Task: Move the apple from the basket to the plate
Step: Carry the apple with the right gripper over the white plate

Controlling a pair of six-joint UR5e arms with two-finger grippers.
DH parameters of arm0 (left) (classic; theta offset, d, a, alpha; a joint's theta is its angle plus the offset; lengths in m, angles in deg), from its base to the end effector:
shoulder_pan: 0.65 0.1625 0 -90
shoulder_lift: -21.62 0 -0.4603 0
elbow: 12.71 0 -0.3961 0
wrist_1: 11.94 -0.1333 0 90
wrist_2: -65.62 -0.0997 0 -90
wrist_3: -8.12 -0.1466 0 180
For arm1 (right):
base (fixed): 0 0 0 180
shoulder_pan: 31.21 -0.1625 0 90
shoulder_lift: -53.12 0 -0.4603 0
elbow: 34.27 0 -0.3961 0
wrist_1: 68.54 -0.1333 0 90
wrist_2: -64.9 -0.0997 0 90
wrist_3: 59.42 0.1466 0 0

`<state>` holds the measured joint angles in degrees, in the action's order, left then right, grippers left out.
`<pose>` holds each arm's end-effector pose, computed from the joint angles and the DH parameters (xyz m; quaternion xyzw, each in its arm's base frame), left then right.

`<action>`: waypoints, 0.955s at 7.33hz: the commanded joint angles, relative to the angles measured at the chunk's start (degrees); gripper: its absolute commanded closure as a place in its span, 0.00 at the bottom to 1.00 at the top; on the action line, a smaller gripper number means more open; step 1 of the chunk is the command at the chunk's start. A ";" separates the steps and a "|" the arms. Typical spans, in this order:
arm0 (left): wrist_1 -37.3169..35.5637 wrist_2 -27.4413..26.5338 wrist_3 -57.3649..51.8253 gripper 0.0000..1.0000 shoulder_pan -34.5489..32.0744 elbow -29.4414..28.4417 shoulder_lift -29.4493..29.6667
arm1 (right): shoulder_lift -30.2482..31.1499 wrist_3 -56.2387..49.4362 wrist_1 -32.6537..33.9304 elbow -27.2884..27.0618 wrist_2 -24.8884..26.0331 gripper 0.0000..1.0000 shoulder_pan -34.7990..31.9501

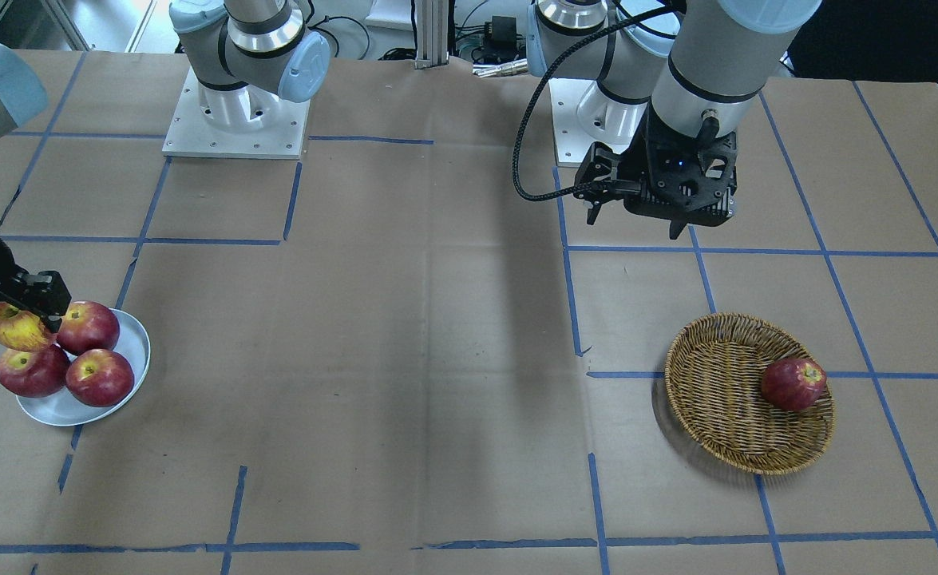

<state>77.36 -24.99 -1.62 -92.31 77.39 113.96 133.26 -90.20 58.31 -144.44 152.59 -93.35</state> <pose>-0.1465 -0.5057 0.4560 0.0994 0.9949 0.0155 0.0042 -0.1284 -0.5408 0.2842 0.0266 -0.9977 0.0617 0.0116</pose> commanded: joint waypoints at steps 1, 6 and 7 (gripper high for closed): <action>0.00 -0.01 0.24 0.01 -0.09 -0.09 -0.24 | -2.17 -0.06 2.16 -0.30 -0.59 0.45 0.09; -0.61 -0.01 0.33 0.00 -0.09 -0.09 -0.24 | -3.93 -0.15 2.17 -1.27 -0.42 0.39 0.09; -0.79 -0.01 0.33 0.00 0.00 -0.01 -0.24 | -3.93 -0.07 2.17 -1.27 -0.15 0.27 0.09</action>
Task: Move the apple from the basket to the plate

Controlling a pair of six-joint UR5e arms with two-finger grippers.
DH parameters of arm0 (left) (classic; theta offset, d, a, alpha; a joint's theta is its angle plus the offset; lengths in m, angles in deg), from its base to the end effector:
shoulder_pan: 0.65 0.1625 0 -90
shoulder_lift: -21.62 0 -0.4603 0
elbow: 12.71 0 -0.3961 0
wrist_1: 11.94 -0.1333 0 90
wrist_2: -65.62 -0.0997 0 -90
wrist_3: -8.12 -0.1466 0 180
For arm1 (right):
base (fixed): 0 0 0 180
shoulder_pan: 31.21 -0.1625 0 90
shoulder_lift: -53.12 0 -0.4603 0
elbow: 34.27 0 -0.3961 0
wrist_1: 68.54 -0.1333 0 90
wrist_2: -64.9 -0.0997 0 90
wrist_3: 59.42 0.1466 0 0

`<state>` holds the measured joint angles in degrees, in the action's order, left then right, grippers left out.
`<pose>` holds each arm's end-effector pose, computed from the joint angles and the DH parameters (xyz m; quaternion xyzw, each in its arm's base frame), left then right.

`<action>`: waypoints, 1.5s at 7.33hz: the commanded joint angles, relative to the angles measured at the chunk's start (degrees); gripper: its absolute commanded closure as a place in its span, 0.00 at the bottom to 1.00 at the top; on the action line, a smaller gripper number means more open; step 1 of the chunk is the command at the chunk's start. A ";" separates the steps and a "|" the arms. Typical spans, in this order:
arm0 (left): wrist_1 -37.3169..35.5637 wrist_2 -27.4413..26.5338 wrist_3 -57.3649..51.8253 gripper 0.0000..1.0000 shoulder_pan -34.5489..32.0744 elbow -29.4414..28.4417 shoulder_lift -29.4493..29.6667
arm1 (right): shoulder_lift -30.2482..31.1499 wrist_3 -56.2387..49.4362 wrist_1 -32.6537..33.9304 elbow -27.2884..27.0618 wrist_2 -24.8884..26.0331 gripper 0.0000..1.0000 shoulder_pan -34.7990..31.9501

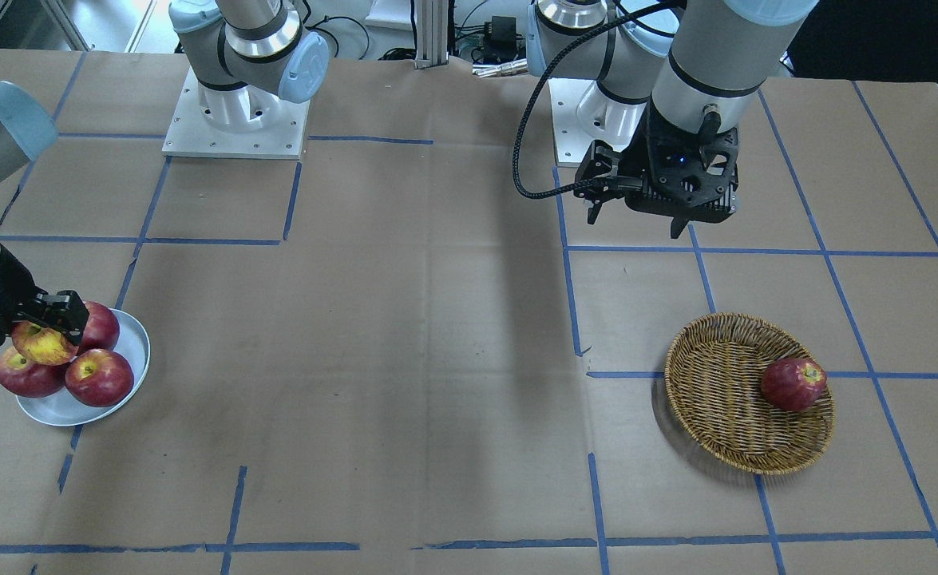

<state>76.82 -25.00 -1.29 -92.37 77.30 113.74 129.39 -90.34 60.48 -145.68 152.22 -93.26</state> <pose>-0.1470 -0.5061 0.4596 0.0970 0.9952 0.0081 0.0049 -0.1305 -0.5449 0.2423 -0.0267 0.9988 -0.0410 0.0037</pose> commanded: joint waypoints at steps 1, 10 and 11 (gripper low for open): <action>-0.34 0.00 0.00 0.00 0.06 0.08 -0.01 | -0.07 0.07 -0.08 0.05 0.22 0.04 0.00; -0.43 0.09 0.00 0.00 -0.03 -0.01 -0.01 | 14.17 17.14 -32.77 18.32 -0.04 0.00 -15.00; -0.43 0.09 0.00 0.00 -0.03 -0.18 -0.01 | 14.26 21.91 -32.69 18.42 0.74 0.00 -19.38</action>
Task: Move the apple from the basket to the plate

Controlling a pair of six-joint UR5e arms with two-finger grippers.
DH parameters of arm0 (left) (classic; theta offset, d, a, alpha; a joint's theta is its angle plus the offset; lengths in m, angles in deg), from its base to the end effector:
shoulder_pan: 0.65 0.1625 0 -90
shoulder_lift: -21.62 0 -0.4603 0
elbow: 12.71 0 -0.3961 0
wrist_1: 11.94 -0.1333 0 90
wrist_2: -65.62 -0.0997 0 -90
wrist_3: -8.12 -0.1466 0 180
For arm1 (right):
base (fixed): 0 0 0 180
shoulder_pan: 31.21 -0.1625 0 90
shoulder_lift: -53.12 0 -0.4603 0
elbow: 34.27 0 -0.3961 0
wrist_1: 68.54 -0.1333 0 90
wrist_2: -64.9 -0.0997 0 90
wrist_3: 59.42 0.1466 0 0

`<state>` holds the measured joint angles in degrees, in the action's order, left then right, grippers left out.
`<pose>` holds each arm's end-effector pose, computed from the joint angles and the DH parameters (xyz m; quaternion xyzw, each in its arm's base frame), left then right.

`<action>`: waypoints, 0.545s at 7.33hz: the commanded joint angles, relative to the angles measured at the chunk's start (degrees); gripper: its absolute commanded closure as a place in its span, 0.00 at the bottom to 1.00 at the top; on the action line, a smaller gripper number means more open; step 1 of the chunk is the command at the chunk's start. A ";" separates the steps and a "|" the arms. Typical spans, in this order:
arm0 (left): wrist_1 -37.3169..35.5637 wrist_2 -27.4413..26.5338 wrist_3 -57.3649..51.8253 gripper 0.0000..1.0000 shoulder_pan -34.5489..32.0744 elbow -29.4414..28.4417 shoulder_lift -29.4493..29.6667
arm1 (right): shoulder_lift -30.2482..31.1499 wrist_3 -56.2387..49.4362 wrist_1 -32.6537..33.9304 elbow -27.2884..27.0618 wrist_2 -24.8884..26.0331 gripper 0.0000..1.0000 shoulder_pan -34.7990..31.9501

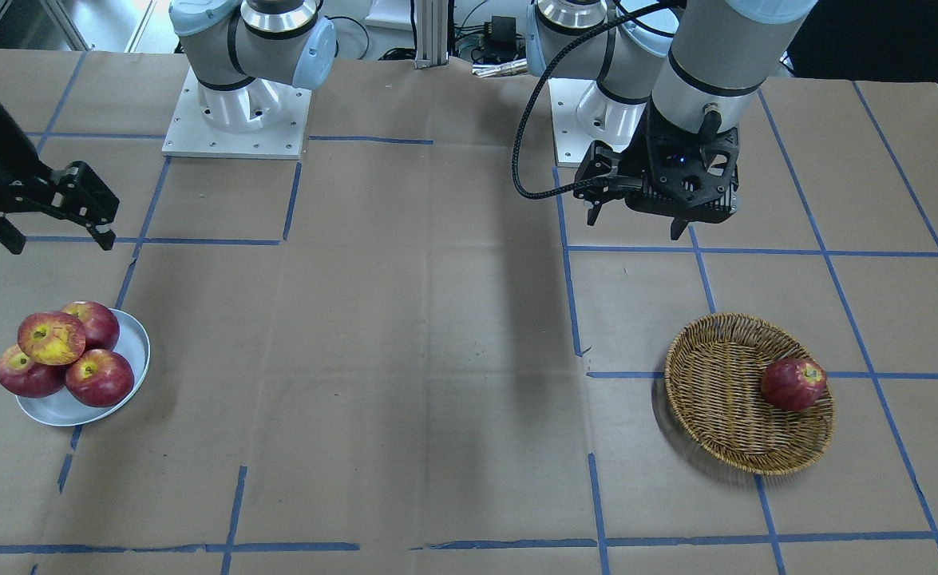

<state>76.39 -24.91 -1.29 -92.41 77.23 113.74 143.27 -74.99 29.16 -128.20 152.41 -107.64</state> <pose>-0.1476 -0.5073 0.4610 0.0973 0.9952 0.0037 0.0044 0.0176 -0.5222 0.4574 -0.0182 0.9990 -0.0386 0.0124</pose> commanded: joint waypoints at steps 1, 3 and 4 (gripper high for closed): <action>-0.09 0.00 0.00 0.00 0.00 -0.12 -0.02 | 0.38 12.70 -1.37 0.94 0.82 0.00 -9.22; -0.09 0.00 0.00 0.00 0.00 -0.12 -0.02 | 1.34 14.96 -3.81 1.29 0.82 0.00 -12.16; -0.09 0.00 0.00 0.00 0.00 0.06 -0.11 | 2.83 15.05 -7.31 1.90 0.91 0.00 -12.25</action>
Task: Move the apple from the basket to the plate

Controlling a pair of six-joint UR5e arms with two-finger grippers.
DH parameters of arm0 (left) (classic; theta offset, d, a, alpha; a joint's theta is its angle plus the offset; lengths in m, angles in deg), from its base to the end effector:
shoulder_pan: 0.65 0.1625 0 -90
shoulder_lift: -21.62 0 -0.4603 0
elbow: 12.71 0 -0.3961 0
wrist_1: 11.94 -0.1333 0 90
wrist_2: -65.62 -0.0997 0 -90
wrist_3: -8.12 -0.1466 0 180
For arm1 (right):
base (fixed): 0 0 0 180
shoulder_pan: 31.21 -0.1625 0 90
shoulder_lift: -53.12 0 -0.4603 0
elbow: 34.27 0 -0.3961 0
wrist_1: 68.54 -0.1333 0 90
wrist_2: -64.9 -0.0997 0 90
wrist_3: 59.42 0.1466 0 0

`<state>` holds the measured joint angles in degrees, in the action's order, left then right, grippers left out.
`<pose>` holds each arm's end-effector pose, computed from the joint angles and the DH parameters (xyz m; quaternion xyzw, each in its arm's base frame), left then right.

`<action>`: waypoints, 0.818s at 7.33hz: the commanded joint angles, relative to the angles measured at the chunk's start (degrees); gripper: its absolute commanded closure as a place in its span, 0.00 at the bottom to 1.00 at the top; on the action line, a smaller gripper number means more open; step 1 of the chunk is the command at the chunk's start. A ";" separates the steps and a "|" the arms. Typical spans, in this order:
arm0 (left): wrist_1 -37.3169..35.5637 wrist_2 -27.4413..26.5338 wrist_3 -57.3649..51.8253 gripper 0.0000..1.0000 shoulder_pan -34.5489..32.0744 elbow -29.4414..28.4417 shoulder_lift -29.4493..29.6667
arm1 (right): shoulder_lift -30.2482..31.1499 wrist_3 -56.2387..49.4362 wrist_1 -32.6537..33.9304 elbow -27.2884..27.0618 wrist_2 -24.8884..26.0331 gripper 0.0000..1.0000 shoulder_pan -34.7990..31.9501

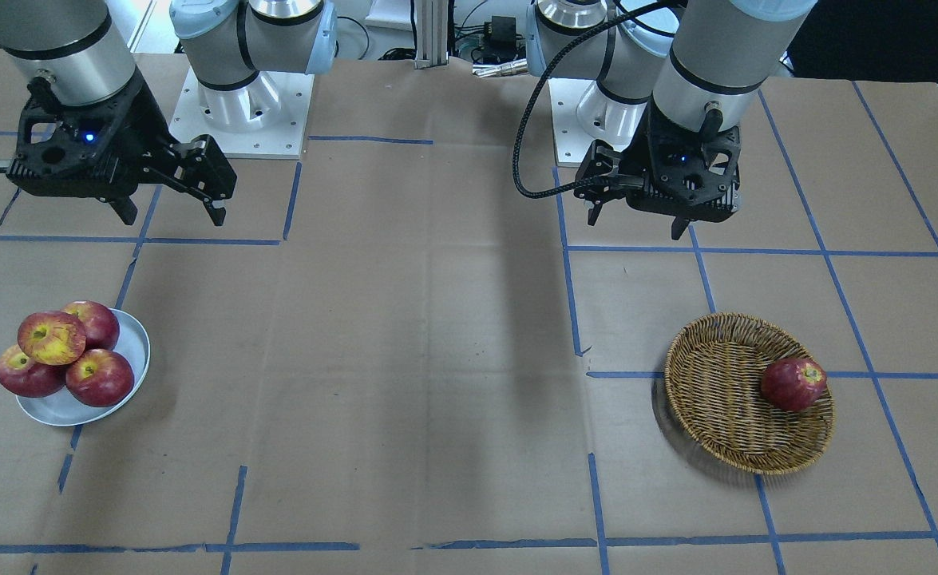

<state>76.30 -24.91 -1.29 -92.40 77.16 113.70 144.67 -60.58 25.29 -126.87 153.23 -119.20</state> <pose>-0.1475 -0.5075 0.4621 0.0972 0.9952 0.0020 0.0045 0.1203 -0.4948 0.4738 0.0071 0.9996 -0.0246 0.0139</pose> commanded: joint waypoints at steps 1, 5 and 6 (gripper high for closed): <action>0.00 0.09 0.09 0.00 -0.09 0.22 -0.06 | 1.35 0.64 -4.53 1.19 0.52 0.00 -0.69; 0.00 0.17 0.17 0.00 -0.09 0.22 0.03 | 1.17 0.55 -4.98 1.54 1.32 0.00 -0.69; 0.00 0.17 0.09 0.00 -0.09 0.22 0.03 | 1.35 0.55 -4.98 1.54 1.32 0.00 -0.69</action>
<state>76.30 -24.74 -1.14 -92.49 77.38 113.72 145.91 -60.00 20.33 -125.33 154.53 -119.89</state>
